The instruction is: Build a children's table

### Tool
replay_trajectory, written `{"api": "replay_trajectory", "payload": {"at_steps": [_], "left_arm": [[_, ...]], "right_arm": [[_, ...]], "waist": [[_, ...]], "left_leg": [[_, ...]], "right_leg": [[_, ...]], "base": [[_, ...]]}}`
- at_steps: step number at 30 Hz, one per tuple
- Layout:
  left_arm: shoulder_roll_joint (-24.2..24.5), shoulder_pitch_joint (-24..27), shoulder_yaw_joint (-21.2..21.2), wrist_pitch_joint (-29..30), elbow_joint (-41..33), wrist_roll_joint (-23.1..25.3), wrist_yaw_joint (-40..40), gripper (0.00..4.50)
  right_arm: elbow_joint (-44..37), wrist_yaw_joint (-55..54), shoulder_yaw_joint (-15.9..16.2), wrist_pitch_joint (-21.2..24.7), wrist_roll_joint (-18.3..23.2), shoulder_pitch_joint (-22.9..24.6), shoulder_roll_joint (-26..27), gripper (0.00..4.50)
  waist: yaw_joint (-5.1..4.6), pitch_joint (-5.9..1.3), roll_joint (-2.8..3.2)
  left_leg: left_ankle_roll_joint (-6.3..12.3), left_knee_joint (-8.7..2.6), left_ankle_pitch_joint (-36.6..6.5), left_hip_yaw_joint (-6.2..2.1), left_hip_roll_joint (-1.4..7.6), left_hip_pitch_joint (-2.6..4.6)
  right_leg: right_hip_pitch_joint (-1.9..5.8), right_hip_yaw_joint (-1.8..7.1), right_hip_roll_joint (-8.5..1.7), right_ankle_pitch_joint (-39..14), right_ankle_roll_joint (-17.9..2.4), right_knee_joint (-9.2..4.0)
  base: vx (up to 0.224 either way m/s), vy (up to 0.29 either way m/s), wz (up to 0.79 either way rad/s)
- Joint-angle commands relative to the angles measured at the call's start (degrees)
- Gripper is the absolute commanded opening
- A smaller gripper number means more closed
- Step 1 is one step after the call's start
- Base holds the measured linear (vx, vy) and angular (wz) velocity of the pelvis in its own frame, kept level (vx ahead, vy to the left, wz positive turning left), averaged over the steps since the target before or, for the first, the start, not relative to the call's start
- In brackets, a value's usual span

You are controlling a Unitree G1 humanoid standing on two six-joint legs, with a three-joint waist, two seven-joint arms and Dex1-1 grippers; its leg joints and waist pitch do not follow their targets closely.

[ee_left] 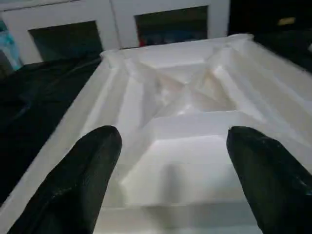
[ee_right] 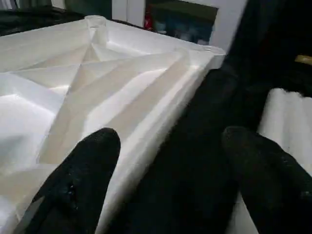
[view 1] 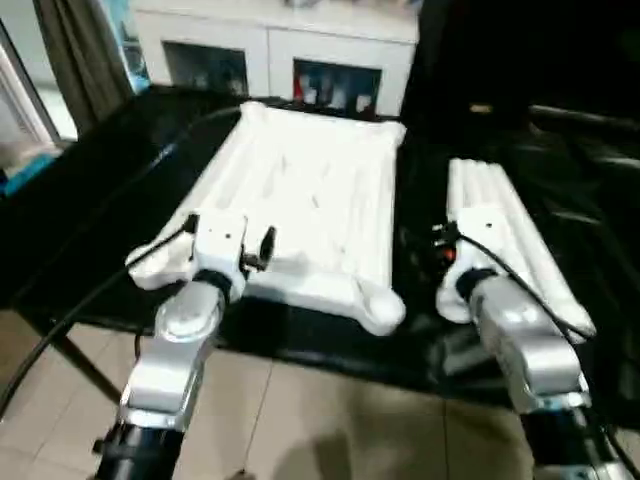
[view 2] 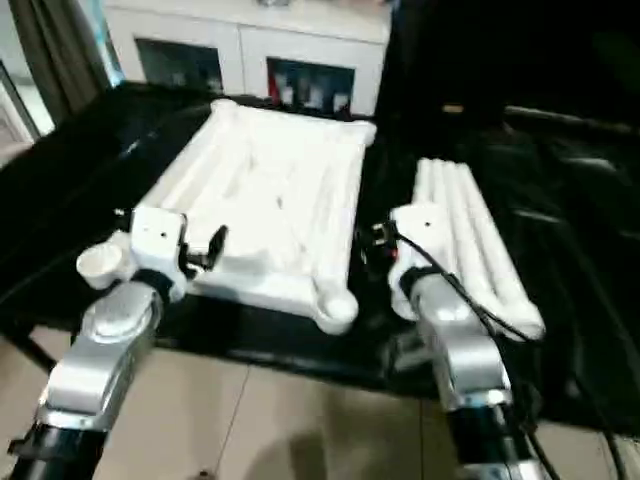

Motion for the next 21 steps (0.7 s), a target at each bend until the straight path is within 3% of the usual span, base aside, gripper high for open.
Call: {"api": "replay_trajectory", "payload": {"at_steps": [1, 2, 3, 4, 5, 6, 7, 8, 9, 10, 11, 12, 13, 14, 15, 16, 17, 18, 19, 20, 21], "left_arm": [[-0.5, -0.8, -0.2, -0.1, 0.0, 0.5, -0.2, 4.03], [-0.6, -0.8, -0.4, -0.2, 0.2, 0.6, -0.4, 4.03], [-0.6, -0.8, -0.4, -0.2, 0.2, 0.6, -0.4, 4.03], [-0.6, -0.8, -0.7, -0.4, 0.2, 0.6, -0.6, 4.03], [-0.6, -0.8, -0.8, -0.4, 0.2, 0.6, -0.6, 4.03], [-0.6, -0.9, -0.9, -0.5, 0.3, 0.5, -0.6, 4.03], [-0.6, -0.9, -0.9, -0.5, 0.4, 0.5, -0.7, 4.03], [-0.7, -0.9, -0.9, -0.5, 0.4, 0.3, -0.7, 4.03], [-0.8, -0.8, -0.9, -0.5, 0.3, 0.1, -0.9, 4.03], [-0.8, -0.7, -0.9, -0.5, 0.3, 0.1, -1.0, 4.03], [-0.7, -0.7, -1.1, -0.6, 0.3, 0.4, -1.2, 4.03], [-0.7, -0.6, -1.2, -0.6, 0.2, 0.5, -1.4, 4.03], [-0.6, -0.6, -1.2, -0.7, 0.2, 0.6, -1.6, 4.03], [-0.7, -0.6, -1.3, -0.7, 0.2, 0.7, -1.8, 4.03], [-0.7, -0.6, -1.4, -0.7, 0.2, 0.7, -1.7, 4.03], [-0.7, -0.7, -1.5, -0.7, 0.2, 0.7, -1.7, 4.03], [-0.8, -0.5, -1.6, -0.7, 0.1, 0.7, -1.7, 4.03], [-0.8, -0.5, -1.7, -0.7, 0.1, 0.7, -1.6, 4.03], [-0.7, -0.4, -1.8, -0.7, -0.1, 0.7, -1.6, 4.03], [-0.7, -0.1, -1.9, -0.7, -0.3, 0.8, -1.6, 4.03], [-0.6, 0.0, -2.0, -0.7, -0.5, 0.8, -1.7, 4.03]], "right_arm": [[-0.9, -0.2, -0.5, 0.3, -0.5, 0.4, -1.1, 3.77], [-0.9, -0.1, -0.5, 0.3, -0.6, 0.5, -1.1, 3.77], [-0.9, -0.1, -0.5, 0.3, -0.6, 0.5, -1.1, 3.77], [-1.0, 0.0, -0.6, 0.3, -0.7, 0.5, -1.0, 3.77], [-1.0, 0.1, -0.7, 0.3, -0.8, 0.5, -0.9, 3.77], [-1.0, 0.1, -0.6, 0.3, -1.0, 0.4, -0.9, 3.77], [-1.0, 0.0, -0.7, 0.3, -1.0, 0.3, -0.7, 3.77], [-1.0, -0.1, -0.9, 0.5, -0.8, 0.1, -0.4, 3.77], [-1.0, -0.4, -0.9, 0.9, -0.8, 0.0, -0.2, 3.77], [-1.0, -0.5, -0.8, 1.1, -0.9, 0.0, -0.2, 3.77], [-0.8, -0.8, -0.6, 1.5, -1.1, 0.0, -0.2, 3.77], [-0.7, -1.0, -0.6, 1.3, -1.1, 0.1, -0.2, 3.77], [-0.6, -1.2, -0.6, 1.4, -1.1, 0.1, -0.2, 3.77], [-0.4, -1.3, -0.6, 1.2, -1.2, 0.1, -0.2, 3.77], [-0.3, -1.2, -0.6, 1.0, -1.5, 0.1, -0.4, 3.77], [-0.3, -1.2, -0.6, 1.0, -1.5, 0.1, -0.4, 3.77], [-0.1, -0.8, -0.4, 0.8, -1.8, 0.1, -0.5, 3.77], [0.0, -0.7, -0.4, 1.0, -1.9, 0.0, -0.5, 3.77], [-0.1, -0.5, -0.4, 1.0, -2.1, 0.0, -0.5, 3.77], [-0.2, 0.3, -0.3, 0.9, -1.8, 0.0, -0.6, 3.77], [-0.3, 0.8, -0.2, 0.8, -1.6, -0.1, -0.7, 3.77]], "waist": [[-2.92, -4.90, 1.83], [-2.89, -4.13, 0.73], [-2.67, -3.81, 0.34], [-2.50, -3.46, -0.16], [-1.93, -2.94, -2.88], [0.59, -2.92, -3.99], [1.27, -3.05, -3.49], [1.33, -2.94, -3.44], [1.35, -2.51, -2.46], [1.01, -2.32, -1.79], [-0.05, -2.44, 0.79], [-2.02, -1.31, 1.50], [-1.86, -2.06, 2.33], [-2.15, -2.60, 1.11], [-2.15, -2.60, 1.11], [-2.08, -2.15, 0.59], [-0.59, -2.87, -2.49], [0.19, -2.85, -2.87], [1.32, -3.64, -3.20], [1.76, -4.17, -3.07], [1.86, -4.22, -2.13]], "left_leg": [[26.84, -4.96, 12.7, -8.53, 9.87, 10.76], [29.32, -5.40, 14.3, -7.17, 8.64, 8.79], [28.83, -5.88, 11.9, -6.26, 7.69, 8.04], [27.09, -5.83, 8.4, -4.76, 6.33, 7.37], [19.63, -4.27, -3.4, -0.53, 1.31, 3.85], [13.80, 2.18, -8.5, 1.95, -3.26, -0.73], [10.72, 3.73, -6.5, 0.54, -1.87, -1.94], [5.43, 4.66, -2.2, -0.01, -1.33, -3.48], [3.61, 2.84, -0.8, -0.22, -0.17, -3.07], [3.56, 1.28, 0.1, -0.11, 0.36, -2.68], [-0.34, -2.97, -1.9, 1.64, 2.12, 2.50], [-4.19, -7.38, -12.1, -1.14, 6.67, 6.22], [-6.20, -8.32, -18.9, -1.89, 9.26, 9.85], [-4.98, -9.35, -22.0, -2.33, 10.81, 11.40], [-4.98, -9.35, -22.0, -2.33, 10.81, 11.40], [-2.15, -9.39, -21.8, 0.63, 9.83, 11.26], [5.31, -3.97, -19.0, 4.68, 0.01, 4.01], [5.85, -0.90, -14.9, 4.46, -1.12, 1.92], [6.23, 1.85, -9.5, 3.22, -0.70, -0.03], [5.88, 4.04, -2.1, 1.50, 0.01, -3.43], [4.89, 3.22, 3.0, 0.58, 0.83, -4.92]], "right_leg": [[-6.81, 0.00, -1.90, -4.9, -1.1, 3.45], [-8.21, 1.11, -2.69, -0.5, 3.5, 4.79], [-8.03, 1.48, -2.85, 1.3, 3.8, 4.13], [-7.64, 2.01, -3.14, 3.7, 2.6, 2.26], [-3.51, 4.62, -5.17, 7.1, -0.5, -4.30], [2.59, 10.13, -10.22, -6.9, -3.8, -8.78], [4.11, 10.81, -12.42, -13.0, -6.5, -9.33], [4.75, 9.28, -11.25, -17.8, -9.2, -9.03], [3.98, 8.15, -10.24, -16.9, -12.9, -9.22], [3.93, 6.76, -9.21, -16.6, -14.4, -9.23], [1.06, 5.55, -4.15, -18.6, -12.7, -9.55], [-2.70, 2.80, 0.06, -13.3, -8.1, -4.07], [-4.86, 2.25, -0.78, -10.7, -6.9, -1.85], [-6.00, 0.73, -2.82, 0.9, -4.4, 1.52], [-6.00, 0.73, -2.82, 0.9, -4.4, 1.52], [-6.60, 0.52, -3.91, 4.4, -4.5, 0.46], [1.24, 4.78, -6.22, 2.5, -7.8, -6.52], [3.94, 7.56, -9.59, -3.9, -10.4, -8.37], [6.28, 9.35, -11.74, -7.8, -13.0, -9.39], [8.21, 9.46, -12.29, -4.8, -16.7, -8.74], [7.63, 7.69, -10.77, 3.8, -19.1, -7.59]], "base": [[0.167, 0.013, -0.08], [0.102, 0.005, -0.15], [0.102, 0.005, -0.15], [0.059, -0.018, -0.13], [0.049, -0.075, 0.02], [0.049, -0.075, 0.02], [0.059, -0.083, 0.02], [0.077, -0.043, -0.05], [0.077, -0.043, -0.05], [0.077, -0.014, -0.02], [0.078, 0.051, -0.16], [0.078, 0.051, -0.16], [0.097, 0.066, -0.36], [0.119, 0.027, -0.45], [0.119, 0.027, -0.45], [0.109, 0.013, -0.39], [0.070, -0.017, -0.11], [0.070, -0.017, -0.11], [0.101, -0.031, 0.02], [0.146, -0.012, -0.04], [0.146, -0.012, -0.04]]}}
